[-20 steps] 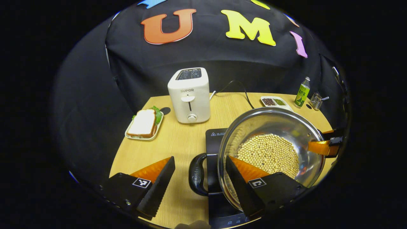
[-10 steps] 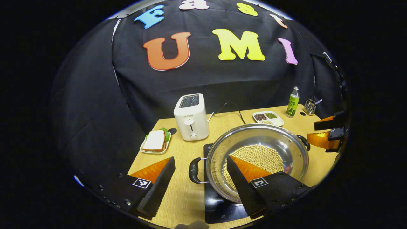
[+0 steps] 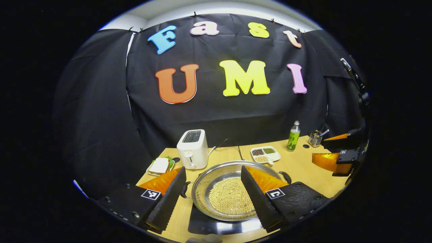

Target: First push the handle of the pot to place it horizontally, then grasp the pot with both hands and set it on the induction cooktop.

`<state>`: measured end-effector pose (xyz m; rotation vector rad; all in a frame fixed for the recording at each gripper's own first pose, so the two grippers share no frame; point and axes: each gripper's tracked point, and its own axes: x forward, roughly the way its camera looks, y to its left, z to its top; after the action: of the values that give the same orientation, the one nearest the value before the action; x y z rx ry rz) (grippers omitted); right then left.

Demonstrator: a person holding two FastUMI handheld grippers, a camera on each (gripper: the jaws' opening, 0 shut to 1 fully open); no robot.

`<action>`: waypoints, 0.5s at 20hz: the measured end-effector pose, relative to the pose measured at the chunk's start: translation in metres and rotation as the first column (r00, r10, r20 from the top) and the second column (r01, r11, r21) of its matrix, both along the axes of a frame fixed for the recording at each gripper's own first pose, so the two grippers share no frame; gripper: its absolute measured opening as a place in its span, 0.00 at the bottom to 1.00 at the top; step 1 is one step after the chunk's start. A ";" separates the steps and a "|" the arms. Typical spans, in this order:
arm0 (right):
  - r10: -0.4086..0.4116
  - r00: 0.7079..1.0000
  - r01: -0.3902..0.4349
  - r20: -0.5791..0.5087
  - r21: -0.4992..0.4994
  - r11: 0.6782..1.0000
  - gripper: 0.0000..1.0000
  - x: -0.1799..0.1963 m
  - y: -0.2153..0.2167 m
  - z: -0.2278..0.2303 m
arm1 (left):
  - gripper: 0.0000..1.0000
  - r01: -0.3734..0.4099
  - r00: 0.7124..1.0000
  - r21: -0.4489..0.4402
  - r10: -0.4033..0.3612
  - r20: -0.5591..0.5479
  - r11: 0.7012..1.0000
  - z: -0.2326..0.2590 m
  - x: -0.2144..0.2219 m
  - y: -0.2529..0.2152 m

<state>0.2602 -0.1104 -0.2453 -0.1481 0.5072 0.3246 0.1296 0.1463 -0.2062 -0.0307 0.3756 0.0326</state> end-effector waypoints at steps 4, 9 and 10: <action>-0.018 0.997 0.016 0.073 0.033 0.999 0.89 -0.013 -0.041 0.043 | 0.97 0.002 0.997 0.006 -0.002 0.076 1.000 0.045 -0.009 -0.041; -0.047 0.981 0.042 0.188 0.026 0.999 1.00 -0.033 -0.112 0.095 | 0.97 0.006 0.988 0.001 -0.006 0.154 1.000 0.104 -0.029 -0.096; -0.056 0.979 0.050 0.198 0.031 0.998 1.00 -0.042 -0.127 0.103 | 0.97 0.003 0.986 0.005 -0.004 0.169 1.000 0.115 -0.032 -0.104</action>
<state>0.2186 -0.2371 -0.1419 -0.1400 0.3079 0.2608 0.0974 0.0418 -0.0907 -0.0283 0.2056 0.0275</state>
